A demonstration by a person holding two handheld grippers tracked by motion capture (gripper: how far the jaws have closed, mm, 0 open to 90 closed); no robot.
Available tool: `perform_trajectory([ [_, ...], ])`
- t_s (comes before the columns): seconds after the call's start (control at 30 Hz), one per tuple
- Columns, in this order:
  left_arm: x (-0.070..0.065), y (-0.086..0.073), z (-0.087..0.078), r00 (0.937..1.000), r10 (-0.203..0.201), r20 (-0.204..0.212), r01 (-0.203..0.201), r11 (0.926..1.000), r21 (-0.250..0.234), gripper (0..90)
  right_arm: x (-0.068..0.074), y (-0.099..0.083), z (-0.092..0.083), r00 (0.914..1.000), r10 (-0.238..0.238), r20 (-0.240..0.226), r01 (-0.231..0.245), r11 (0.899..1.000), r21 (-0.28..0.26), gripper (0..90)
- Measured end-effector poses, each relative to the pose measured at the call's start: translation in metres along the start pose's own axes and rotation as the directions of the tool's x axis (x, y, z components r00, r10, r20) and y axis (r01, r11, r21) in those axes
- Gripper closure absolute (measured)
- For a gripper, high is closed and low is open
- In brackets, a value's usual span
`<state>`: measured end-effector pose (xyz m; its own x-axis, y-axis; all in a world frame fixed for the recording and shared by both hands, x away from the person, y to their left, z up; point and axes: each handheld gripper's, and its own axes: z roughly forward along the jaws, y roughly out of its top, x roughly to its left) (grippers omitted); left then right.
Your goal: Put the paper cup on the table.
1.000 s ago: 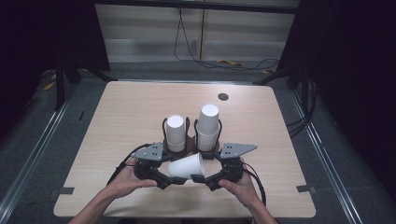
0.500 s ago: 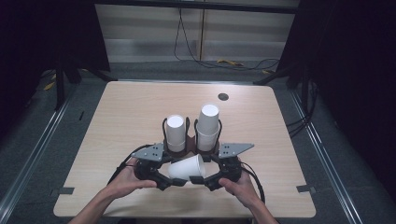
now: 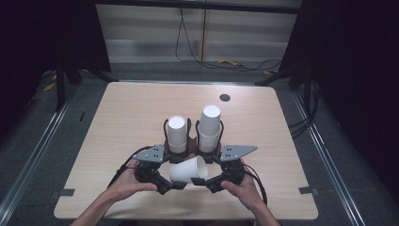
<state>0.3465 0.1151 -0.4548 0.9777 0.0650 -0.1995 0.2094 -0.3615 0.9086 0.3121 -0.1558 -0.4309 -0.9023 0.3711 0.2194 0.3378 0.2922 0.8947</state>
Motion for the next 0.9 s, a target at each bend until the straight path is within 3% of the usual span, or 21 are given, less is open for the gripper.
perform_trajectory([
  [0.1,0.0,0.0,-0.001,0.9997,0.011,-0.021,-0.011,0.9999,0.013,15.7,-0.002,0.0,-0.003,0.9999,0.008,0.008,-0.008,1.0,0.0,21.4],
  [0.2,0.0,0.001,-0.002,0.999,0.001,-0.044,0.0,0.9998,0.021,15.7,-0.003,0.0,-0.005,0.9996,0.017,0.021,-0.017,1.0,0.003,21.4],
  [0.27,0.001,0.0,-0.004,0.9982,-0.04,-0.045,0.041,0.9991,0.012,15.7,-0.004,0.001,-0.006,0.9993,0.015,0.034,-0.015,1.0,0.006,21.5],
  [0.37,0.0,0.0,-0.007,0.9968,-0.032,-0.073,0.034,0.9988,0.035,15.9,-0.003,0.001,-0.007,0.9988,0.021,0.045,-0.022,1.0,0.013,21.7],
  [0.5,-0.001,-0.006,-0.011,0.9952,-0.05,-0.084,0.055,0.997,0.055,16.0,-0.003,0.001,-0.007,0.9983,0.015,0.057,-0.016,1.0,0.02,22.0],
  [0.6,0.0,-0.01,-0.018,0.9918,-0.054,-0.116,0.062,0.9958,0.067,16.1,-0.003,0.001,-0.008,0.9979,0.013,0.064,-0.014,1.0,0.02,22.1],
  [0.73,0.003,-0.01,-0.029,0.9855,-0.071,-0.154,0.078,0.996,0.044,16.1,-0.003,0.0,-0.009,0.9964,0.021,0.082,-0.023,0.999,0.028,22.1],
  [0.9,0.005,-0.011,-0.036,0.9812,-0.073,-0.179,0.081,0.9959,0.04,16.1,-0.005,-0.002,-0.012,0.9916,0.039,0.123,-0.046,0.998,0.051,22.2],
])
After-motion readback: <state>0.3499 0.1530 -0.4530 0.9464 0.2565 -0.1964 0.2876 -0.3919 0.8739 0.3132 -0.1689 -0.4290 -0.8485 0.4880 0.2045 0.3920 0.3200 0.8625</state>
